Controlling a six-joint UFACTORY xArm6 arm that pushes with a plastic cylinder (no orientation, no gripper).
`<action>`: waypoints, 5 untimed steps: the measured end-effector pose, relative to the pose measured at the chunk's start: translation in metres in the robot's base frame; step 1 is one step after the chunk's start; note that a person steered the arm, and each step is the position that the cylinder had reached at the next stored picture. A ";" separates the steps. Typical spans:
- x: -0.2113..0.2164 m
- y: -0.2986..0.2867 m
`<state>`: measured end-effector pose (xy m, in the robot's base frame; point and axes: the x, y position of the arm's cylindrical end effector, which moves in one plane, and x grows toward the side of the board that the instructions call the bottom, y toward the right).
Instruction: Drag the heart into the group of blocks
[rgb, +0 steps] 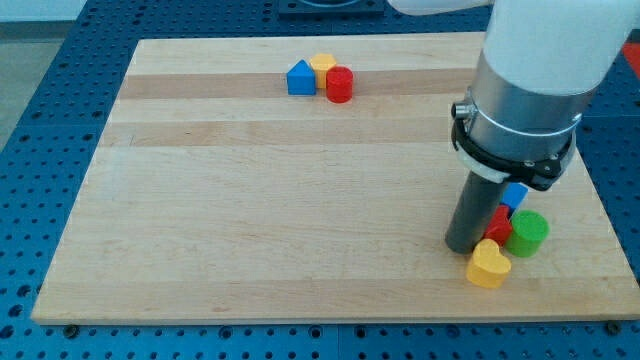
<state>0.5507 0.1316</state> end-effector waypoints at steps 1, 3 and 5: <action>0.000 -0.023; 0.056 -0.046; 0.067 -0.006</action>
<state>0.6172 0.1253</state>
